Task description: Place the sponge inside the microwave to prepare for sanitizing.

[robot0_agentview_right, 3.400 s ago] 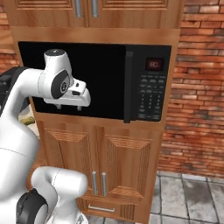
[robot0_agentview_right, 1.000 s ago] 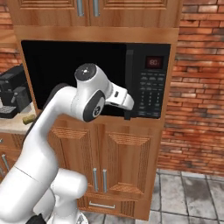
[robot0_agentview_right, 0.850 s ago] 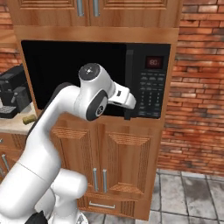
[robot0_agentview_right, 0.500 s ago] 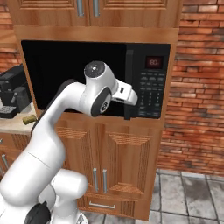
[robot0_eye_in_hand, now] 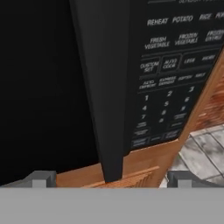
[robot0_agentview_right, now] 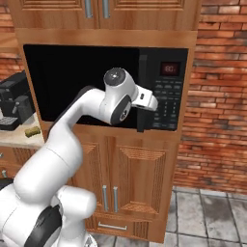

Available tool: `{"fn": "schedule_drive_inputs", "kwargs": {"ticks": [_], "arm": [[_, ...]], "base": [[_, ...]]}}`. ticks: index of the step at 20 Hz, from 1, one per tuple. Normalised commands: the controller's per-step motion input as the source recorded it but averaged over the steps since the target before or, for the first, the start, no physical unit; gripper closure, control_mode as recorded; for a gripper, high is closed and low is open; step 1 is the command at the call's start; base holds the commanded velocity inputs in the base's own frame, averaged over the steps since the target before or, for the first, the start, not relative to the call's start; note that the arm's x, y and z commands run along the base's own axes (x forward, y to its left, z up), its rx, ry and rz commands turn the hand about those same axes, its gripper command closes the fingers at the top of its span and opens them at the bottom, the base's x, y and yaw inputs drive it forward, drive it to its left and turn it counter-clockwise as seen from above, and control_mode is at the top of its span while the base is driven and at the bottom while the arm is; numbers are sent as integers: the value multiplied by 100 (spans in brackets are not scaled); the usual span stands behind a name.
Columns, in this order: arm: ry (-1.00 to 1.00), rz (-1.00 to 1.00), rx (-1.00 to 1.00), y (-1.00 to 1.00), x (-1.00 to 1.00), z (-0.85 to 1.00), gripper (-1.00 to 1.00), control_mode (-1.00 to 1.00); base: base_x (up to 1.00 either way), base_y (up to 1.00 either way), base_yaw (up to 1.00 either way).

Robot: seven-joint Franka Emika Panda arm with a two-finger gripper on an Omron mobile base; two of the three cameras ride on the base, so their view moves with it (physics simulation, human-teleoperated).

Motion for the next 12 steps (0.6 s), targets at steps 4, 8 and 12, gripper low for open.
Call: {"fn": "schedule_drive_inputs", "kwargs": {"ticks": [4, 8, 12], "arm": [[-2, 0, 0, -2, 47, 0, -100, -100], [0, 2, 0, -5, 33, 0, -100, -100], [-5, 3, 0, -19, 7, 0, -100, -100]], "base": [[0, 0, 0], [0, 0, 0], [0, 0, 0]]}}
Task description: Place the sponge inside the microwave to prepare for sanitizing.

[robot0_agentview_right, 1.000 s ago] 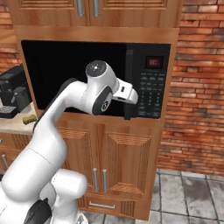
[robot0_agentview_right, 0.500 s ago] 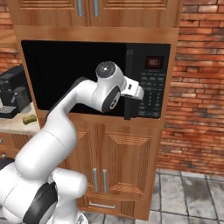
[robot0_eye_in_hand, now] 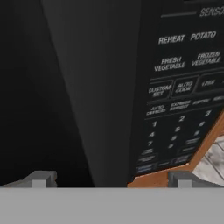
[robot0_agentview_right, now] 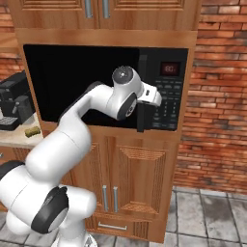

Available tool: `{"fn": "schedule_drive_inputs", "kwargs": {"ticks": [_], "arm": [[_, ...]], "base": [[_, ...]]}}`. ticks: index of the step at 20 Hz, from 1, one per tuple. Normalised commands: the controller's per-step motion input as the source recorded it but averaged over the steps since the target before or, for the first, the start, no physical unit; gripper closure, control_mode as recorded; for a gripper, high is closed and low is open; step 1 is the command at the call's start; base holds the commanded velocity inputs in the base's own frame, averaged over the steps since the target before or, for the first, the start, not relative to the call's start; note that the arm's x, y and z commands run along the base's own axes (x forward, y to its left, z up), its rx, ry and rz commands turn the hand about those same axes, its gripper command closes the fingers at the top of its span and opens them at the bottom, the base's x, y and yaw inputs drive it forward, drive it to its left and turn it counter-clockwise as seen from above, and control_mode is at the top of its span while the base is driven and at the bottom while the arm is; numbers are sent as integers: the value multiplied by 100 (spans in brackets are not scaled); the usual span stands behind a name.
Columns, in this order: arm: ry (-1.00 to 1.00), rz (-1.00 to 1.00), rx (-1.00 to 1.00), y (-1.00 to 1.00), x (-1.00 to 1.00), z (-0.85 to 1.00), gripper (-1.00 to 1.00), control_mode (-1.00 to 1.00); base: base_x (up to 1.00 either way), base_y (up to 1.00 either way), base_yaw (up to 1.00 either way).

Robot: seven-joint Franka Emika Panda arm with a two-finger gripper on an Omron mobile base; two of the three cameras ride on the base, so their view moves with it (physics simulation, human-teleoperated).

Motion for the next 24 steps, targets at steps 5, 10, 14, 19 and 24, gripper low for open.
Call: {"fn": "schedule_drive_inputs", "kwargs": {"ticks": [5, 10, 14, 19, 24], "arm": [[-10, 0, -1, -13, 0, -3, -100, -100], [-4, 0, 0, 0, 4, -12, -100, -100], [0, 0, 0, 0, 13, -3, -100, -100], [8, 0, 0, 0, 34, -1, -100, -100], [10, 0, 0, 0, 52, -9, -100, -100]], "base": [[0, 0, 0], [0, 0, 0], [0, 0, 0], [0, 0, 0], [0, 0, 0]]}}
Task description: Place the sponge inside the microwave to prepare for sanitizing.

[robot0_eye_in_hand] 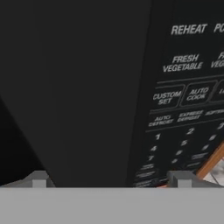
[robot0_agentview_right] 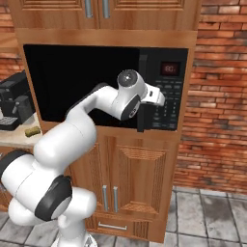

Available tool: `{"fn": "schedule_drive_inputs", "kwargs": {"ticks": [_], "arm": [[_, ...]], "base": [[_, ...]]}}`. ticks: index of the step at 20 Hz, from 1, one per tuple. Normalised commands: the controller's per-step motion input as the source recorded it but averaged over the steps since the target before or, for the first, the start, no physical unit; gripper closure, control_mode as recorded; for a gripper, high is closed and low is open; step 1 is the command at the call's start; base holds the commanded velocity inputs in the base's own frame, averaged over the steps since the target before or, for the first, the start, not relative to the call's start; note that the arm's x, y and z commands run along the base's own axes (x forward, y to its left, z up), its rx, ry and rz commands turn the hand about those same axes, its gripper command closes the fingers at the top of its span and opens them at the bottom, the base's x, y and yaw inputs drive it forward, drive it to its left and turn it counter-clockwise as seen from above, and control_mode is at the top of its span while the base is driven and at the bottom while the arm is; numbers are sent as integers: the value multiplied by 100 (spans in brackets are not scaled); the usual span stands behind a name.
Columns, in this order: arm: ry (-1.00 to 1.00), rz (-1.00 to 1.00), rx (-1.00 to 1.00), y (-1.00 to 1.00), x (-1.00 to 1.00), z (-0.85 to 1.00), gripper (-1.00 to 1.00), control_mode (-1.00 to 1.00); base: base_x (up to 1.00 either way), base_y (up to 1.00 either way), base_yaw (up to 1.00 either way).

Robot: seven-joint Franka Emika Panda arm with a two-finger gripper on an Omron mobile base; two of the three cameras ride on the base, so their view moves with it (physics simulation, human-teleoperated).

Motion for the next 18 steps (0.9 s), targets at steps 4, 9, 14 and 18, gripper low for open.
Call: {"fn": "schedule_drive_inputs", "kwargs": {"ticks": [4, 9, 14, 18], "arm": [[0, 1, 0, 0, 38, -28, -100, -100], [-7, 5, 2, 1, 19, -28, 100, -100], [-2, 3, 1, 0, 13, -11, 100, -100], [0, 0, 0, 0, 0, 0, 100, -100]], "base": [[0, 0, 0], [0, 0, 0], [0, 0, 0], [0, 0, 0]]}}
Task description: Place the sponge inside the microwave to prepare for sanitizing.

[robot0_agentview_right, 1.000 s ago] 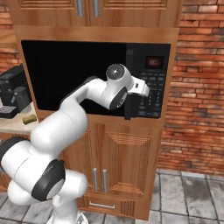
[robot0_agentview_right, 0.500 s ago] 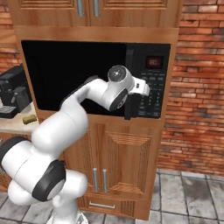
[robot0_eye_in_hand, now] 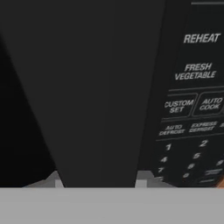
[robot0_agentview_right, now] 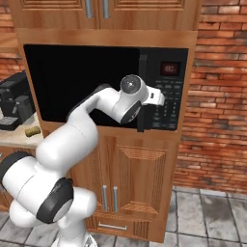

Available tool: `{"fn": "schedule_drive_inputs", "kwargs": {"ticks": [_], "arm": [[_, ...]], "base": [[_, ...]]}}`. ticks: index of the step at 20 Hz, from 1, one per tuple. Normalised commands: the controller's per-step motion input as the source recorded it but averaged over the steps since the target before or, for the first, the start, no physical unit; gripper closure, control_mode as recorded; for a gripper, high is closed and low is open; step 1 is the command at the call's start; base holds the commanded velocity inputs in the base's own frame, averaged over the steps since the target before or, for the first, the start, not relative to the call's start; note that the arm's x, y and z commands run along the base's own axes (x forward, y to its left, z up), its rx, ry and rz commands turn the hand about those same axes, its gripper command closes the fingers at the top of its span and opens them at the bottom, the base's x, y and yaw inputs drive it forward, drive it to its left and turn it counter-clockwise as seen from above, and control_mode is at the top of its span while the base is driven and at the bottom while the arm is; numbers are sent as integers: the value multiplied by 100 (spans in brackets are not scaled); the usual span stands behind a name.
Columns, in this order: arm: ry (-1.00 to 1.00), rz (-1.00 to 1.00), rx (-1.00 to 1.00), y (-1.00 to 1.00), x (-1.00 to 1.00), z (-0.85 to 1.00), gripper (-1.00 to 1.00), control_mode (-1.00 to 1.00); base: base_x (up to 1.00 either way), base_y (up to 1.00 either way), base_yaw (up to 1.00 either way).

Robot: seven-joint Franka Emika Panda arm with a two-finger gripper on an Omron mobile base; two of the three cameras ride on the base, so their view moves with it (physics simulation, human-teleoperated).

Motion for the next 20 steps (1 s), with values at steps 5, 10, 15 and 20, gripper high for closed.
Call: {"fn": "schedule_drive_inputs", "kwargs": {"ticks": [5, 10, 15, 20], "arm": [[0, 0, 0, 0, -47, 0, 100, -100], [1, 0, 0, 38, -100, 0, 100, -100], [10, -4, 0, 41, -100, -12, 100, -100], [10, -19, -3, 59, -92, -50, 100, -100]], "base": [[0, 0, 0], [0, 0, 0], [0, 0, 0], [0, 0, 0]]}}
